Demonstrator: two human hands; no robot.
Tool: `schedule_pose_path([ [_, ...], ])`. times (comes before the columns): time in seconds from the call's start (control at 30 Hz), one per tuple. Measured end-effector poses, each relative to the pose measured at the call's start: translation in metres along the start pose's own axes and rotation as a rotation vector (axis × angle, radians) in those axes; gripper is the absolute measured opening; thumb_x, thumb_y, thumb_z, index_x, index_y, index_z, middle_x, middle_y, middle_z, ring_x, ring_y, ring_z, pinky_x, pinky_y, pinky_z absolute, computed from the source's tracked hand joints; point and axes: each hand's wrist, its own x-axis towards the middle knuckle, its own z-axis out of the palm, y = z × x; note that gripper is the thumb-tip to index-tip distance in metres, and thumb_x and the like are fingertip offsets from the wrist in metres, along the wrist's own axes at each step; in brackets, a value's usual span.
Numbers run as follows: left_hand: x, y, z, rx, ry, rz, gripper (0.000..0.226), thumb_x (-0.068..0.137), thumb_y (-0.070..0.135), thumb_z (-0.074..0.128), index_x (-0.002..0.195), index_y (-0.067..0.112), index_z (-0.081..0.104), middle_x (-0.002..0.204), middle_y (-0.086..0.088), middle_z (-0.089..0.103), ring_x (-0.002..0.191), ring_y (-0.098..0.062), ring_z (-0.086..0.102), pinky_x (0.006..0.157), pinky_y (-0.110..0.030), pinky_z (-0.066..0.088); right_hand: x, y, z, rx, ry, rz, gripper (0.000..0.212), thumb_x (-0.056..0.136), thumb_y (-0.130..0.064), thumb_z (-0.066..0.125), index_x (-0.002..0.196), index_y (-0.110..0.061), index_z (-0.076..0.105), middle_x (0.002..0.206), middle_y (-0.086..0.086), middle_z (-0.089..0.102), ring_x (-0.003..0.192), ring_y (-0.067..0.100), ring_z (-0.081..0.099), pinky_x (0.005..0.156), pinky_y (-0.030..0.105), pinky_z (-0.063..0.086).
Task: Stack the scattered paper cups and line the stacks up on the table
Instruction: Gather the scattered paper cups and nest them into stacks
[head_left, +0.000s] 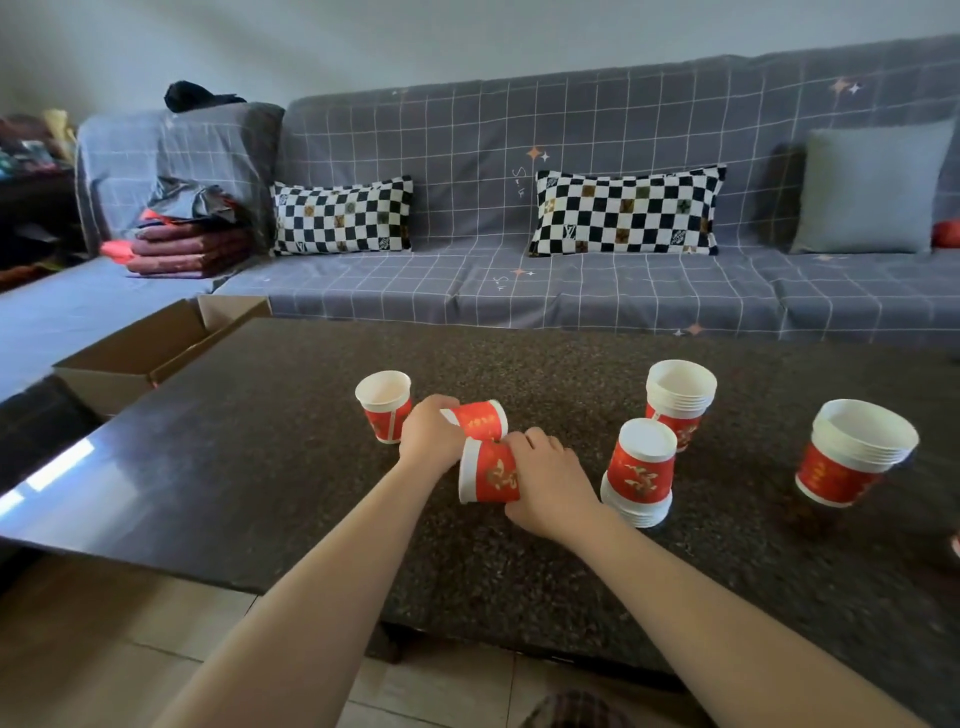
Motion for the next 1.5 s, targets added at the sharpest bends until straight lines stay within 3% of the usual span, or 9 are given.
schedule_pose_path([
  [0.27, -0.02, 0.072, 0.025, -0.108, 0.154, 0.421, 0.054, 0.094, 0.013, 0.052, 0.144, 0.029, 0.036, 0.135, -0.007, 0.057, 0.124, -0.026, 0.054, 0.101, -0.046, 0.048, -0.035, 0.04, -0.07, 0.123, 0.317, 0.132, 0.074, 0.076, -0.034, 0.071, 0.137, -0.02, 0.031, 0.141, 0.004, 0.043, 0.129, 0.025, 0.041, 0.109, 0.042, 0.031],
  [0.4, -0.027, 0.115, 0.06, -0.029, 0.127, 0.661, 0.041, 0.095, 0.016, 0.051, 0.136, 0.023, 0.051, 0.13, -0.005, 0.062, 0.122, -0.025, 0.055, 0.106, -0.047, 0.043, -0.049, 0.089, -0.093, 0.472, 0.465, 0.324, 0.074, 0.074, -0.024, 0.074, 0.134, -0.02, 0.031, 0.132, 0.005, 0.047, 0.12, 0.024, 0.05, 0.098, 0.039, 0.043],
  [0.53, -0.031, 0.142, 0.099, 0.195, 0.166, 0.823, 0.039, 0.097, 0.012, 0.044, 0.134, 0.021, 0.054, 0.122, -0.007, 0.066, 0.115, -0.025, 0.055, 0.106, -0.038, 0.03, -0.062, 0.146, -0.102, 0.594, 0.616, 0.502, 0.077, 0.076, -0.028, 0.073, 0.137, -0.02, 0.027, 0.136, 0.006, 0.046, 0.123, 0.025, 0.049, 0.098, 0.042, 0.043],
  [0.73, -0.033, 0.157, 0.131, 0.52, 0.075, 0.85, 0.055, 0.092, 0.001, 0.044, 0.14, 0.027, 0.045, 0.138, -0.006, 0.053, 0.128, -0.026, 0.042, 0.111, -0.044, 0.024, -0.074, 0.204, -0.11, 0.456, 0.805, 0.713, 0.083, 0.076, -0.041, 0.072, 0.137, -0.009, 0.025, 0.139, 0.019, 0.042, 0.133, 0.036, 0.033, 0.112, 0.051, 0.016],
  [0.9, -0.03, 0.156, 0.144, 0.68, -0.081, 0.757, 0.055, 0.089, 0.0, 0.051, 0.137, 0.027, 0.049, 0.138, -0.01, 0.053, 0.128, -0.027, 0.044, 0.111, -0.044, 0.028, -0.079, 0.23, -0.102, 0.448, 0.758, 0.831, 0.085, 0.075, -0.046, 0.071, 0.137, -0.011, 0.024, 0.141, 0.018, 0.04, 0.134, 0.036, 0.03, 0.112, 0.053, 0.017],
  [1.1, -0.032, 0.158, 0.15, 0.753, -0.264, 0.704, 0.045, 0.092, 0.007, 0.045, 0.134, 0.021, 0.053, 0.13, -0.013, 0.059, 0.121, -0.029, 0.052, 0.109, -0.044, 0.03, -0.071, 0.239, -0.091, 0.533, 0.546, 0.916, 0.093, 0.074, -0.047, 0.071, 0.142, -0.009, 0.019, 0.149, 0.017, 0.028, 0.137, 0.037, 0.026, 0.111, 0.053, 0.023],
  [1.27, -0.04, 0.165, 0.149, 0.711, -0.222, 0.705, 0.04, 0.093, 0.017, 0.041, 0.13, 0.017, 0.057, 0.136, -0.014, 0.053, 0.127, -0.032, 0.045, 0.11, -0.049, 0.027, -0.071, 0.235, -0.096, 0.714, 0.727, 0.814, 0.104, 0.068, -0.026, 0.08, 0.145, -0.028, 0.01, 0.153, 0.011, 0.017, 0.138, 0.034, 0.023, 0.111, 0.058, 0.025],
  [1.37, -0.046, 0.17, 0.152, 0.655, -0.237, 0.695, 0.042, 0.092, 0.018, 0.044, 0.133, 0.019, 0.054, 0.141, -0.012, 0.048, 0.132, -0.033, 0.038, 0.112, -0.051, 0.023, -0.073, 0.234, -0.097, 0.466, 0.731, 0.719, 0.088, 0.074, -0.033, 0.075, 0.143, -0.034, 0.02, 0.155, 0.006, 0.016, 0.139, 0.033, 0.022, 0.111, 0.055, 0.021],
  [1.5, -0.05, 0.17, 0.154, 0.629, -0.263, 0.671, 0.044, 0.091, 0.02, 0.045, 0.135, 0.021, 0.052, 0.145, -0.011, 0.045, 0.135, -0.032, 0.036, 0.113, -0.051, 0.021, -0.075, 0.237, -0.089, 0.114, 0.374, 0.688, 0.059, 0.091, -0.042, 0.049, 0.141, -0.016, 0.033, 0.157, 0.007, 0.017, 0.143, 0.033, 0.012, 0.115, 0.053, 0.009],
])
